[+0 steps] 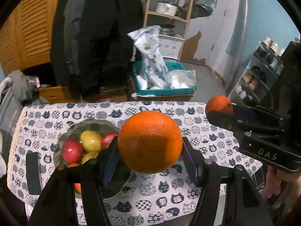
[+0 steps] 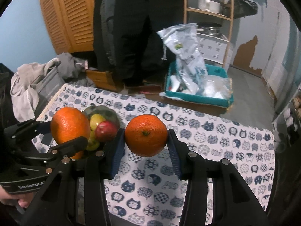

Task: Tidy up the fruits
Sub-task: 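Carry the small orange with the right tool while the left tool carries the large one, then lower the large orange into the bowl with the left tool while the right tool lowers the small one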

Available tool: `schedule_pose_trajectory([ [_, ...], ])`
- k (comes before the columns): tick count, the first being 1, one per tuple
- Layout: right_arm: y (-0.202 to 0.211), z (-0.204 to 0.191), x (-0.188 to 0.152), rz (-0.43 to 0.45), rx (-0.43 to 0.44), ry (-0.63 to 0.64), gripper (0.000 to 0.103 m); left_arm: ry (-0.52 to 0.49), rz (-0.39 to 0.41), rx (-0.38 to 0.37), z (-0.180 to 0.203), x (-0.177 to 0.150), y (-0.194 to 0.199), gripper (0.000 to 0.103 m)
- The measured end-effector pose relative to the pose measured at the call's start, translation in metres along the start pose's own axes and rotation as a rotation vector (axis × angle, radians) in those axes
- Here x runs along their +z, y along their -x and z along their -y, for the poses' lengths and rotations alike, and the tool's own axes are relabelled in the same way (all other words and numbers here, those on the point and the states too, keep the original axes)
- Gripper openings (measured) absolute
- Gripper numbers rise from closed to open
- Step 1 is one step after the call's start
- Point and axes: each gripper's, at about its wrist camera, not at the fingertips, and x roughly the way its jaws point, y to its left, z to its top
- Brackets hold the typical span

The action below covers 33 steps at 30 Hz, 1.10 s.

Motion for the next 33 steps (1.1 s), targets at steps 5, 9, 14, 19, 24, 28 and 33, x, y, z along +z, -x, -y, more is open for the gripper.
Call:
schedule_pose_trajectory([
  [5,-0.013,-0.019,0.007,-0.017,0.031,0.02,0.044,0.041,-0.003,0.034,-0.027,-0.006,0.004,0.065],
  [9,-0.026,-0.036,0.012,-0.038,0.058,0.032,0.044,0.075,-0.007,0.061,-0.05,-0.009,0.005,0.065],
  [14,-0.044,-0.059,0.016,-0.068,0.087,0.051,0.044,0.115,-0.022,0.088,-0.078,-0.014,0.002,0.065],
  [19,-0.064,-0.078,0.016,-0.104,0.107,0.075,0.044,0.151,-0.055,0.121,-0.108,-0.023,-0.01,0.065],
  [24,-0.087,-0.09,0.012,-0.151,0.128,0.077,0.044,0.176,-0.106,0.131,-0.13,-0.033,-0.027,0.065],
  [28,-0.106,-0.097,0.006,-0.197,0.138,0.079,0.044,0.199,-0.151,0.135,-0.143,-0.042,-0.044,0.065],
  [33,-0.127,-0.101,-0.004,-0.248,0.146,0.076,0.045,0.234,-0.199,0.125,-0.155,-0.049,-0.062,0.065],
])
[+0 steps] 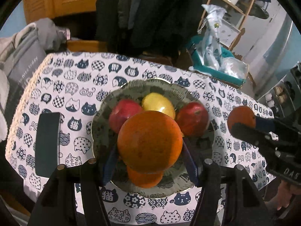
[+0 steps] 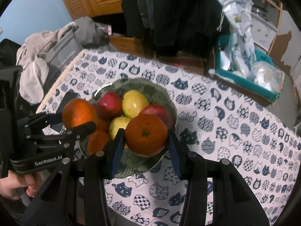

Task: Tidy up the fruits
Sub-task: 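Lower the large orange into the bowl with the left tool while the right tool lowers the small one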

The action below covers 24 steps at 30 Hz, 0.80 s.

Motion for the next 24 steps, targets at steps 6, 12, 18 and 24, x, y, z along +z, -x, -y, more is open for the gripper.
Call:
schedule_pose_trajectory([
  [6,-0.025,0.0,-0.006,-0.06,0.002,-0.004,0.045,0.016,-0.062,0.0,-0.007,-0.003,-0.021,0.065],
  [12,-0.044,-0.001,-0.011,-0.104,0.015,-0.011,0.045,0.029,-0.096,-0.005,-0.012,-0.006,-0.031,0.065],
  [18,-0.056,-0.003,-0.012,-0.138,0.039,-0.007,0.045,0.035,-0.098,-0.017,-0.016,-0.004,-0.033,0.068],
  [24,-0.055,-0.003,-0.01,-0.133,0.059,-0.021,0.055,0.041,-0.081,-0.013,-0.019,-0.003,-0.029,0.079],
])
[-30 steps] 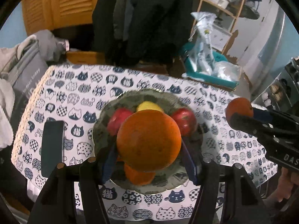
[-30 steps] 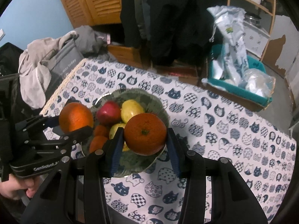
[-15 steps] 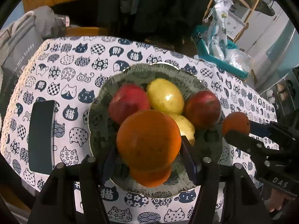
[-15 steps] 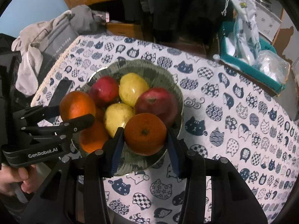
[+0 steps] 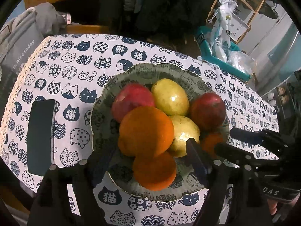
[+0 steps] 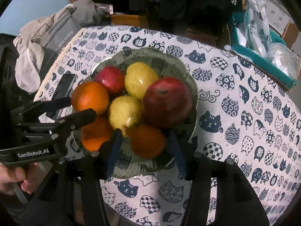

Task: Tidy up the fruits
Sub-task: 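Lower the large orange into the bowl with the left tool while the right tool lowers the small one, then open both tools and withdraw them from the bowl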

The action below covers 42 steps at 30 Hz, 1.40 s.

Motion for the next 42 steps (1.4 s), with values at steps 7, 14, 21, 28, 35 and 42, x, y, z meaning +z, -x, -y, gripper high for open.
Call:
schedule_pose_trajectory([
  [7,0.021,0.002,0.005,0.054,-0.005,-0.019,0.057,0.015,0.024,-0.006,0.0,0.0,0.014,0.079],
  [14,0.058,-0.004,0.01,0.147,-0.095,0.01,0.061,0.015,0.093,-0.026,0.007,0.0,0.048,0.08],
  [21,0.103,-0.006,0.01,0.255,-0.141,0.017,0.069,-0.001,0.164,-0.03,0.014,0.0,0.081,0.085],
  [28,0.144,-0.011,0.007,0.356,-0.204,0.029,0.077,-0.02,0.236,-0.04,0.025,-0.001,0.115,0.086],
  [35,0.182,-0.012,-0.001,0.45,-0.251,0.033,0.081,-0.026,0.318,-0.041,0.036,-0.001,0.153,0.089],
  [42,0.22,-0.009,-0.013,0.546,-0.305,0.041,0.081,-0.052,0.432,0.003,0.05,-0.002,0.191,0.1],
])
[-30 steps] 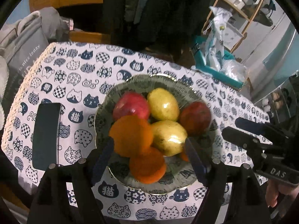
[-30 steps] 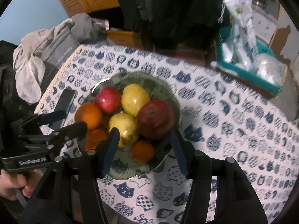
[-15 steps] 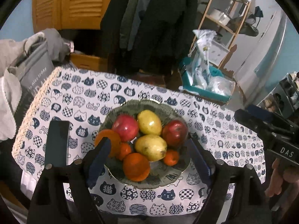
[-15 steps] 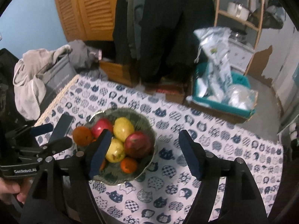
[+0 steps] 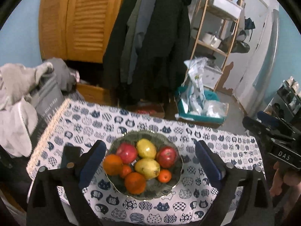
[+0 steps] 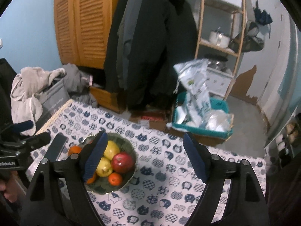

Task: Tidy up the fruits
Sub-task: 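Open both tools and withdraw them from the bowl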

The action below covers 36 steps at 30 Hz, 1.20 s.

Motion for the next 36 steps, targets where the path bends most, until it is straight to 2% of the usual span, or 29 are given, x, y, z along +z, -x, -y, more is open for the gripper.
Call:
schedule_pose_trajectory([
  [7,0.025,0.011,0.0,0.066,-0.029,0.0,0.082,-0.032,0.109,0.047,0.012,0.01,0.028,0.102],
  [18,0.042,0.017,-0.005,0.115,-0.078,0.011,0.082,-0.097,0.23,0.123,0.032,0.016,0.051,0.102],
  [36,0.038,0.03,-0.007,0.111,-0.095,-0.019,0.082,-0.106,0.201,0.135,0.039,0.017,0.044,0.102],
])
